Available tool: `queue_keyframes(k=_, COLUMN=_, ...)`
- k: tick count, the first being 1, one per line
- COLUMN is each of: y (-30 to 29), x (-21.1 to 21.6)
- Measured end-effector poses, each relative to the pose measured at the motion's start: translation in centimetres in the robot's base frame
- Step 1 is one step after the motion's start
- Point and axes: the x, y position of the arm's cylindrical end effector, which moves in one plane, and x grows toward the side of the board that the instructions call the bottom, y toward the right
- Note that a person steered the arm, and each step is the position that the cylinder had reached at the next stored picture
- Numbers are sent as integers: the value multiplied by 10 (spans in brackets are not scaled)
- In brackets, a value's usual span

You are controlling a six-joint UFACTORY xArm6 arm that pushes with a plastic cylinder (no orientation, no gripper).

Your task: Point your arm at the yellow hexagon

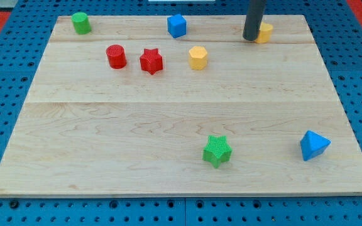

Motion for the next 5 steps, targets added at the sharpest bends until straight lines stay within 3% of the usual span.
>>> queue_keyframes(k=5, y=-36, x=28)
